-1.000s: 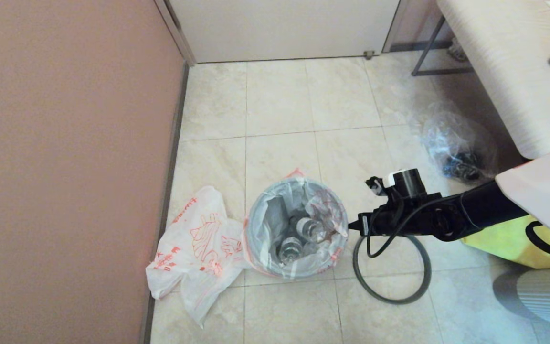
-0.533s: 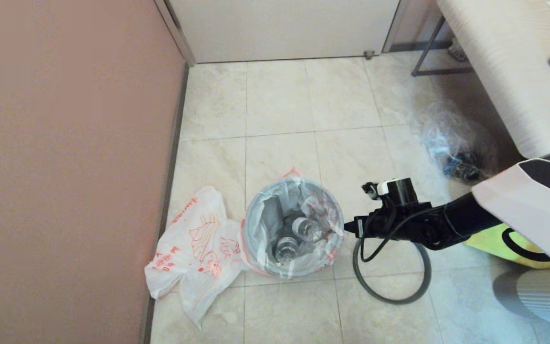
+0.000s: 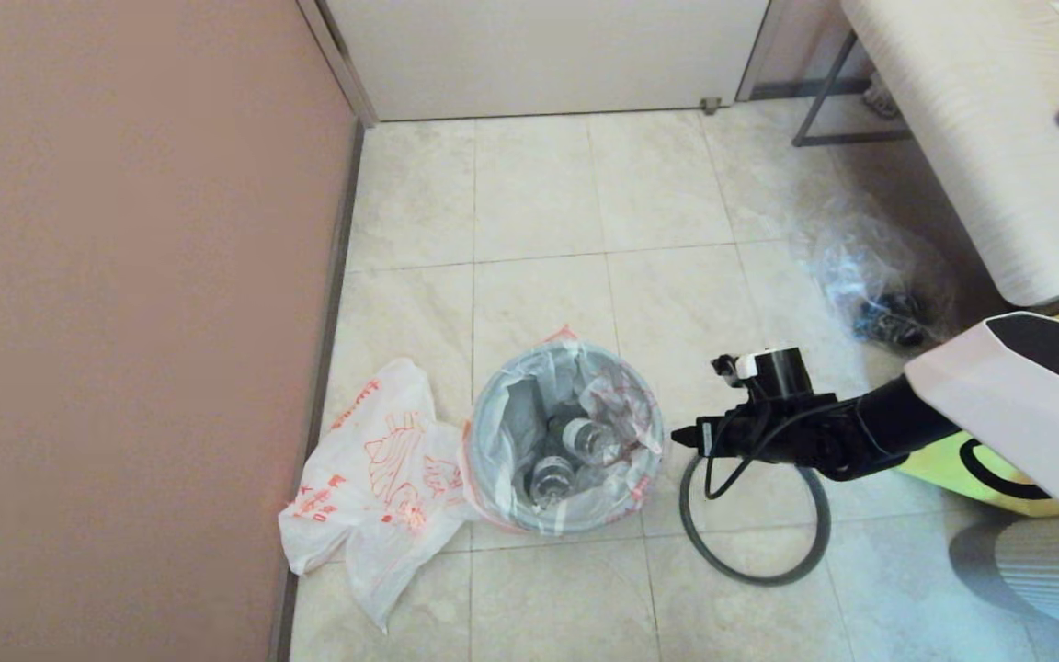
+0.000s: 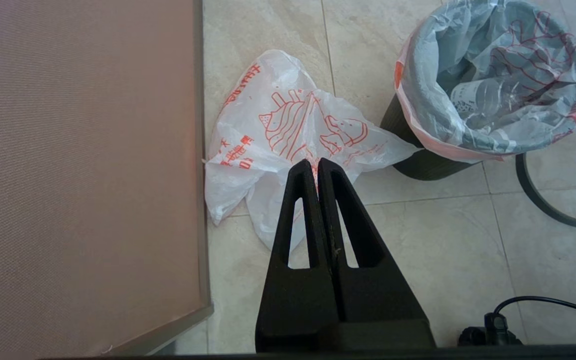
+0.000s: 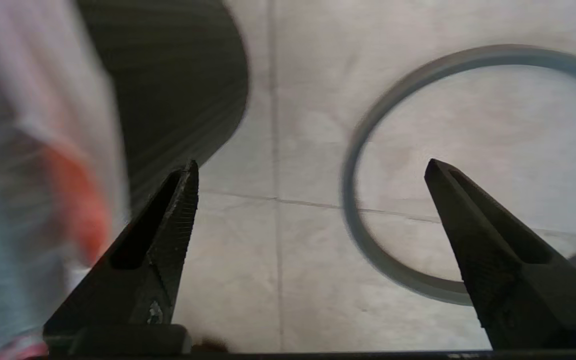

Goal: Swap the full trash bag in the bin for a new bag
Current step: Place the trash bag on the floor

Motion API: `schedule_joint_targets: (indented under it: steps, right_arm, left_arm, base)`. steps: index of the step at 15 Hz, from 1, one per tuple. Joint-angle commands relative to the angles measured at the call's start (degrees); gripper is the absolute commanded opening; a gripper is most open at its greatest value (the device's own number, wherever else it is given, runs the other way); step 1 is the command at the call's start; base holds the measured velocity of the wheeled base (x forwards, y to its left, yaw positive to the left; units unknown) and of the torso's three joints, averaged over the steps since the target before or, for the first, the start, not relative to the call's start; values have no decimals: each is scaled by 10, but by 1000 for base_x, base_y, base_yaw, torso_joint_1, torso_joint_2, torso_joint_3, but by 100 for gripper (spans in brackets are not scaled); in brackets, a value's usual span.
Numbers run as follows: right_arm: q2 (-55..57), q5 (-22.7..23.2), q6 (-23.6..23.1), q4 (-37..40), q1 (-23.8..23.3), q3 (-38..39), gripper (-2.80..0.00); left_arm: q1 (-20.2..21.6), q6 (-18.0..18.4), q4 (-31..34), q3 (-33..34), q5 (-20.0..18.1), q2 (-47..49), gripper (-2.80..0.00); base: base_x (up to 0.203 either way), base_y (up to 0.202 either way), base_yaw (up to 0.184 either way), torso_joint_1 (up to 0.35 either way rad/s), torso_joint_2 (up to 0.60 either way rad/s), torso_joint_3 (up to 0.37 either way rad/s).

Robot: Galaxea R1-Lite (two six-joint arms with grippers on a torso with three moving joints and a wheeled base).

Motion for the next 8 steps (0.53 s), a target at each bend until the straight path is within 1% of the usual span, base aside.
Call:
schedule_joint_targets:
  steps: [1,3,4,5,7,8]
  right_arm:
    - [-1,0,0,-1,-9,0,0]
    - [-19,6,5,-1,-10,3,0]
    - [-29,19,7,0,-8,5,0]
    - [-35,37,13,0,-7,5,0]
    - [-36,82,45,0,-6,2,0]
    - [-32,102,51,2,-7,1,0]
  left_arm:
    - [0,0,0,0,0,0,-280]
    - [0,0,0,0,1,0,-280]
    - [0,0,0,0,0,0,-280]
    - [0,0,0,0,1,0,-280]
    - [0,0,0,0,1,0,-280]
    - [0,0,0,0,0,0,-280]
  base:
    - [0,0,0,0,0,0]
    - [0,0,0,0,0,0]
    - [0,0,0,0,0,0]
    - [0,0,0,0,0,0]
    - [0,0,0,0,0,0]
    - [0,0,0,0,0,0]
